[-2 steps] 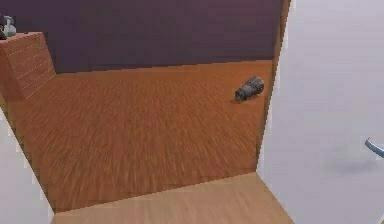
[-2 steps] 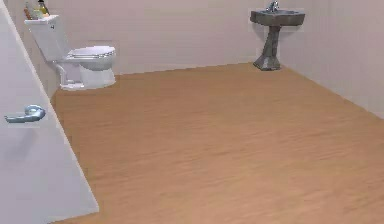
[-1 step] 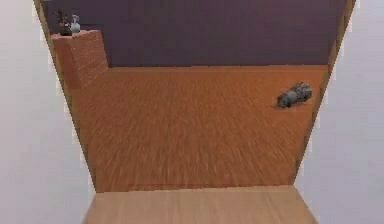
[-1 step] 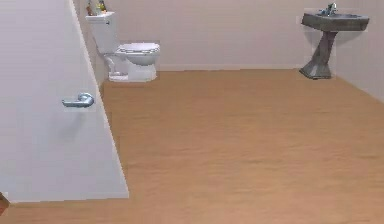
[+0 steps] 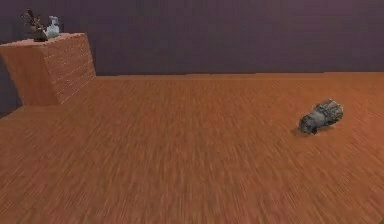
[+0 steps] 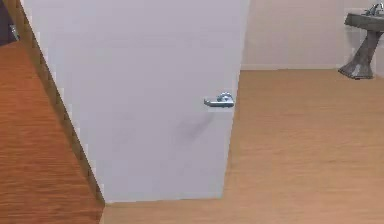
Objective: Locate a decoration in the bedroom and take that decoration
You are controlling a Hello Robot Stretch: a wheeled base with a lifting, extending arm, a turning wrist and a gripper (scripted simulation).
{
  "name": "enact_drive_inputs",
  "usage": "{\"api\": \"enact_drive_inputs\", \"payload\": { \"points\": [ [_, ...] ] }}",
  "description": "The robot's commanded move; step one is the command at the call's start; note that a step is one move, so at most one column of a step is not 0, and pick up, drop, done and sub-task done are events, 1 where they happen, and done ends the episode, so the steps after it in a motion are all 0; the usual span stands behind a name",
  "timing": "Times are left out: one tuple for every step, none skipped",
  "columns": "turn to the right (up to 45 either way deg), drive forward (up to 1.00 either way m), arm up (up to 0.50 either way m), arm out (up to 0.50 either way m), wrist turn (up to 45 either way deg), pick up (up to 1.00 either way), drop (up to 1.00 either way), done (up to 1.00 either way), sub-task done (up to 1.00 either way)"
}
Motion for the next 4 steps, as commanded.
{"api": "enact_drive_inputs", "payload": {
  "points": [
    [-24.0, 0.00, 0.00, 0.00, 0.0, 0.00, 0.00, 0.00, 0.00],
    [0.0, 1.00, 0.00, 0.00, 0.0, 0.00, 0.00, 0.00, 0.00],
    [0.0, 1.00, 0.00, 0.00, 0.0, 0.00, 0.00, 0.00, 0.00],
    [0.0, 1.00, 0.00, 0.00, 0.0, 0.00, 0.00, 0.00, 0.00]
  ]
}}
